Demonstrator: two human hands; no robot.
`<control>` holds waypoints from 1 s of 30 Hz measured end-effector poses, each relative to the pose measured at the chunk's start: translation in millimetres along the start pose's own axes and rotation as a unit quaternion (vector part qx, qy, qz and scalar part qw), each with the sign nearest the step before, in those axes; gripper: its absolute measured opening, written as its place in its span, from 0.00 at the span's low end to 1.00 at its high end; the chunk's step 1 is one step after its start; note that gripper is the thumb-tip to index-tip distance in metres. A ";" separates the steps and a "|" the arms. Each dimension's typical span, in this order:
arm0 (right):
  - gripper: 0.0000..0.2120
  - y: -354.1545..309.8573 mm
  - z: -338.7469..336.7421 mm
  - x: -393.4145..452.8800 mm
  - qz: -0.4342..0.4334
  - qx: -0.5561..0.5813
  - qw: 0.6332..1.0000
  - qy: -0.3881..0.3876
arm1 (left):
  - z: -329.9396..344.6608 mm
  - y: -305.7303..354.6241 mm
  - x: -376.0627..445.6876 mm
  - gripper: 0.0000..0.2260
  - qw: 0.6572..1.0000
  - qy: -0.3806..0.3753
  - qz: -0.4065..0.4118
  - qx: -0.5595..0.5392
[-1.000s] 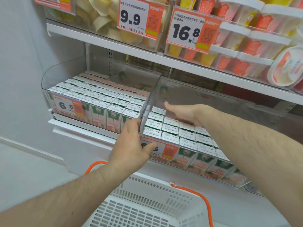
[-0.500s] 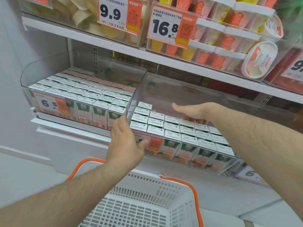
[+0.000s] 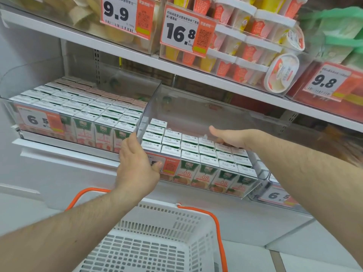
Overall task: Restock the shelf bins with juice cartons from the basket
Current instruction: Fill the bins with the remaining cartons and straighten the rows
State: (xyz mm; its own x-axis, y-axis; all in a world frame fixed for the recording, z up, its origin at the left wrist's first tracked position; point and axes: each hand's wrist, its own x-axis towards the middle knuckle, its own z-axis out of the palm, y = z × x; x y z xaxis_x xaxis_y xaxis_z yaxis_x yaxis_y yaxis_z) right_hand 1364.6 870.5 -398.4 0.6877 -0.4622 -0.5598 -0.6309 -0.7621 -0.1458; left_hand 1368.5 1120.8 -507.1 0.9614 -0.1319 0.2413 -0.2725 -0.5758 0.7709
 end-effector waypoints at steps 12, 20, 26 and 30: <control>0.41 17.5 13.6 -13.9 0.036 0.060 0.989 0.130 | -3.2 3.4 -2.0 0.42 1.000 0.000 -0.008 -0.011; 0.40 26.7 11.3 -25.6 0.025 0.221 0.971 0.091 | -1.2 4.3 -3.6 0.41 1.000 0.008 -0.003 -0.008; 0.40 31.4 34.3 -38.3 0.033 0.205 0.969 0.133 | -3.2 3.6 -3.9 0.42 1.000 -0.002 -0.005 -0.014; 0.37 27.0 37.7 -55.9 0.027 0.116 0.981 0.152 | -5.7 1.4 -2.0 0.43 1.000 -0.009 -0.006 -0.029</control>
State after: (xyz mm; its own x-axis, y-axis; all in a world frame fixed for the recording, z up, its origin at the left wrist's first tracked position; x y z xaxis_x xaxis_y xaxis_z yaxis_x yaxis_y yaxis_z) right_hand 1295.6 892.9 -401.8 0.7045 -0.6397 -0.3073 -0.7095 -0.6254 -0.3248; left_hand 1366.0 1124.8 -503.2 0.9649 -0.1408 0.2219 -0.2628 -0.5292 0.8068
